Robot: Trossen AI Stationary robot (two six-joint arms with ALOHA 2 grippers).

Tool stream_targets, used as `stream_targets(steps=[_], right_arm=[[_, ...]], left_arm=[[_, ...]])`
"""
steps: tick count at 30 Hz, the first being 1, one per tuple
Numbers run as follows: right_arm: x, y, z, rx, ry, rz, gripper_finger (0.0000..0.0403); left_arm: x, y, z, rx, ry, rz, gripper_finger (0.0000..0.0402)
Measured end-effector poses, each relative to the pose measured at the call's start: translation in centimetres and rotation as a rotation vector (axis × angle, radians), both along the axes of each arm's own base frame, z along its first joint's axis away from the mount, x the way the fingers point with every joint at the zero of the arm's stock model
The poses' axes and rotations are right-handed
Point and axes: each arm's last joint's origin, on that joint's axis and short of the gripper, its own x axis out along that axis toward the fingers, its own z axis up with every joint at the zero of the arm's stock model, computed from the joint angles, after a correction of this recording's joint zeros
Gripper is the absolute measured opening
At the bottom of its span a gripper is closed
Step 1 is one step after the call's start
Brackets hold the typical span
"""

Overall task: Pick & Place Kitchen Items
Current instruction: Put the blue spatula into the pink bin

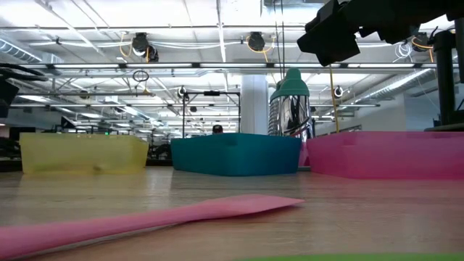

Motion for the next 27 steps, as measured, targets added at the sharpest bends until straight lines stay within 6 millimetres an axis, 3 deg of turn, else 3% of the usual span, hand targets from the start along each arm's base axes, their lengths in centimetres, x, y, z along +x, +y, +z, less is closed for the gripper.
stream_targets(steps=[11,27], right_arm=[[0.01,0.01,0.03,0.002,-0.003,0.000,0.0210],[0.01,0.01,0.03,0.001,-0.003,0.000,0.0210]], left_arm=[[0.27,-0.24,-0.02,-0.024,-0.026,0.015,0.0145],[-0.48,0.33,0.17,-0.008,0.080,-0.151,0.0145]])
